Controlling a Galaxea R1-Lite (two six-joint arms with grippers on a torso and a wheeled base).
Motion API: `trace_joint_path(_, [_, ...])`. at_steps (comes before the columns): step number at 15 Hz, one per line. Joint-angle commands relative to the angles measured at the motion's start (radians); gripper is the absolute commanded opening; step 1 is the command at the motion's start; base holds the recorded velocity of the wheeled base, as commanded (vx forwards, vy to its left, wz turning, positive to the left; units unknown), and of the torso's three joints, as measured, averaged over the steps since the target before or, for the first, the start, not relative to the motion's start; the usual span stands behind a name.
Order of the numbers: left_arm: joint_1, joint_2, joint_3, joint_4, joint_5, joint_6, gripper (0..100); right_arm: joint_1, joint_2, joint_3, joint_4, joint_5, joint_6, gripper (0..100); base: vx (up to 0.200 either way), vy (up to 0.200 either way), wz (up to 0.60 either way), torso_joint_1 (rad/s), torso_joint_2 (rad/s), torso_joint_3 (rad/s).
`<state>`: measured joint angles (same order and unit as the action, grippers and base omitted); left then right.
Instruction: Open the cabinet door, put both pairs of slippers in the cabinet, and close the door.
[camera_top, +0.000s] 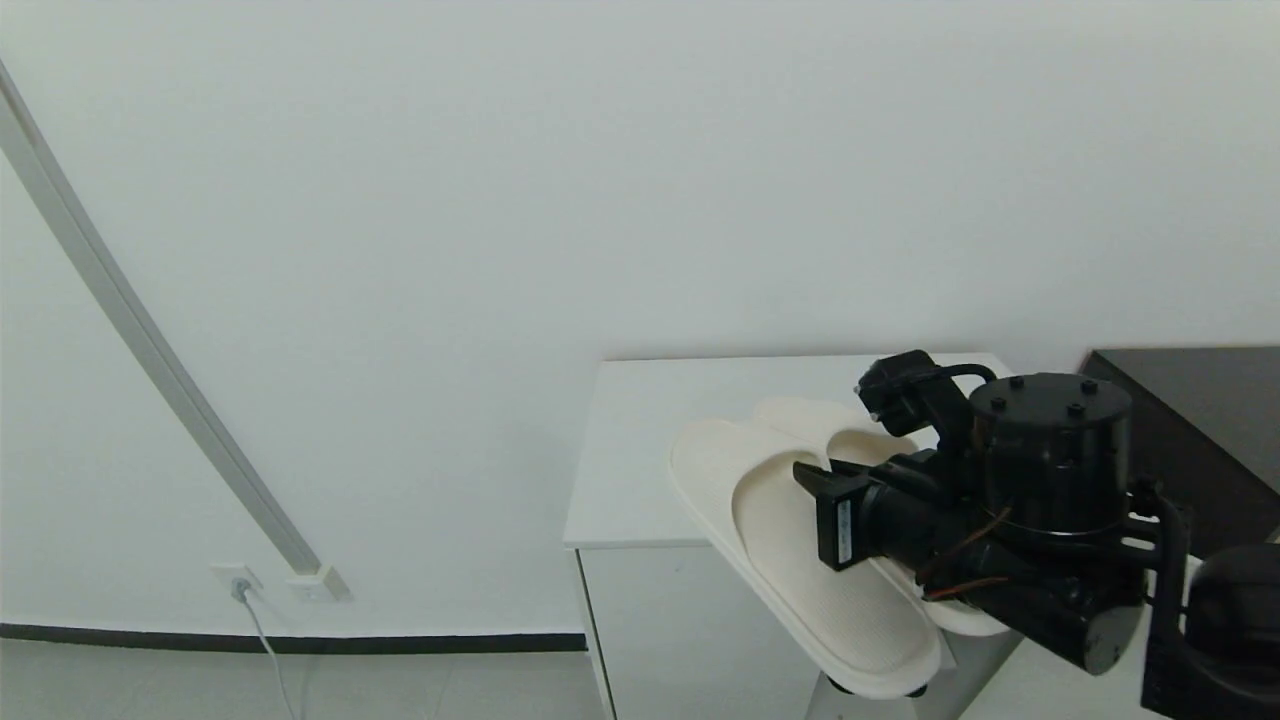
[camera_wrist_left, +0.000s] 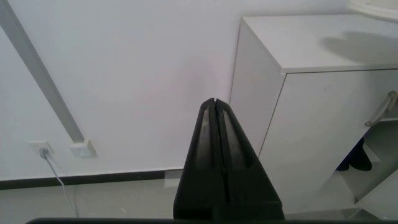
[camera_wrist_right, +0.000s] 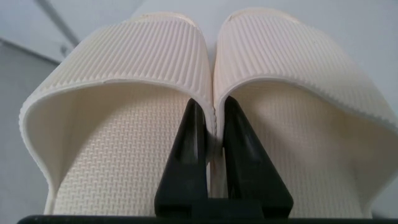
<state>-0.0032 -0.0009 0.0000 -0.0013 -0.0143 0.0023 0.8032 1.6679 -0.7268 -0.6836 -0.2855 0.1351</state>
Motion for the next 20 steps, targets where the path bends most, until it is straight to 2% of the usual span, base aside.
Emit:
trace_joint_path(1, [0.000,0.001,0.000,0.000,0.000,-0.001,0,0.017,-0.071,0.038,-0.002,0.000,0.001,0,0.000,0.000,0.00,0.000,0.00,0.000])
trace_joint_path(5, [0.000,0.001,0.000,0.000,-0.001,-0.002,0,0.021,-0.060,0.050,-0.004,0.002,0.003,0,0.000,0.000,0.00,0.000,0.00,0.000])
trace_joint_path(14, [0.000,0.001,0.000,0.000,-0.001,-0.001,0,0.031,-0.039,0.064,-0.004,-0.001,0.003,0,-0.200,0.000,0.00,0.002,0.00,0.005])
trace_joint_path(20, [0.000,0.001,0.000,0.000,-0.001,-0.001,0,0.031,-0.031,0.075,-0.004,-0.001,0.000,0,0.000,0.000,0.00,0.000,0.00,0.000])
